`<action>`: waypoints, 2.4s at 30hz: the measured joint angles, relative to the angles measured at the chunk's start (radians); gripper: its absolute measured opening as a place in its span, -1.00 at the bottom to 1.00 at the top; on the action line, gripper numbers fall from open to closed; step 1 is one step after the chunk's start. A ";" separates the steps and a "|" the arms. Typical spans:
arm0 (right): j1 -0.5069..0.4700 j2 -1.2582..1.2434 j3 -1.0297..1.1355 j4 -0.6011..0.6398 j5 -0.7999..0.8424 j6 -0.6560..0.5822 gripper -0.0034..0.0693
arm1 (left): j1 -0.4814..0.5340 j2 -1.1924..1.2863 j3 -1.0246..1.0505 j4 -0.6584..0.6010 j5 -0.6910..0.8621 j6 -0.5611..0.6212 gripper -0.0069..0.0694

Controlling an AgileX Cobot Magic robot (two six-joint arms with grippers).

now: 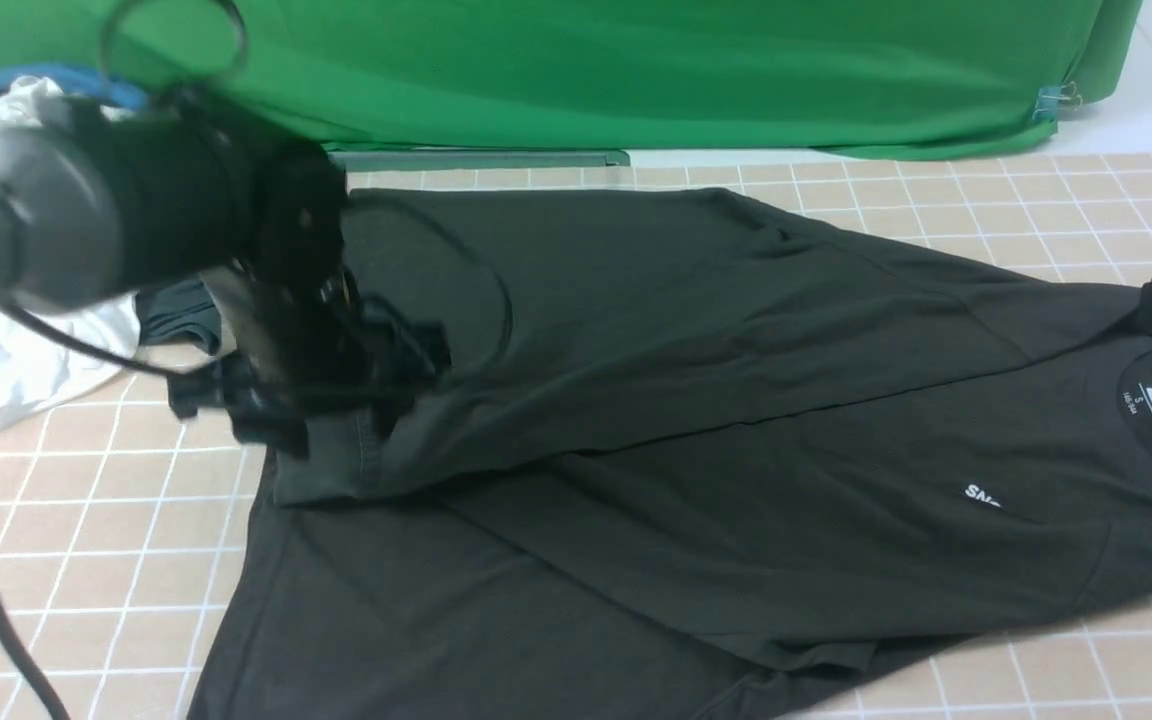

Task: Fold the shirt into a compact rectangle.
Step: 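Grasp the near edge of the shirt at its hem and shoulder corners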

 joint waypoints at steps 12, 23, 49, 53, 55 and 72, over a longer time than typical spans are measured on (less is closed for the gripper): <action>0.000 0.007 0.000 0.000 0.012 0.008 -0.31 | 0.000 -0.128 0.053 0.008 0.058 -0.013 -0.76; 0.000 0.041 0.000 0.000 0.038 0.011 -0.29 | 0.000 -0.330 0.174 -0.062 0.311 0.052 -0.18; 0.001 0.041 0.000 0.000 0.041 0.011 -0.26 | 0.000 -0.350 0.574 -0.102 -0.105 0.053 0.69; 0.001 0.041 0.000 0.000 0.041 0.011 -0.26 | 0.000 -0.349 0.573 -0.097 -0.133 0.013 0.69; 0.001 0.041 0.000 0.000 0.041 0.011 -0.26 | 0.000 -0.345 0.596 -0.098 -0.164 -0.007 0.69; 0.001 0.041 0.000 -0.001 0.081 0.010 -0.26 | 0.002 -0.341 0.631 -0.153 -0.222 0.003 -0.63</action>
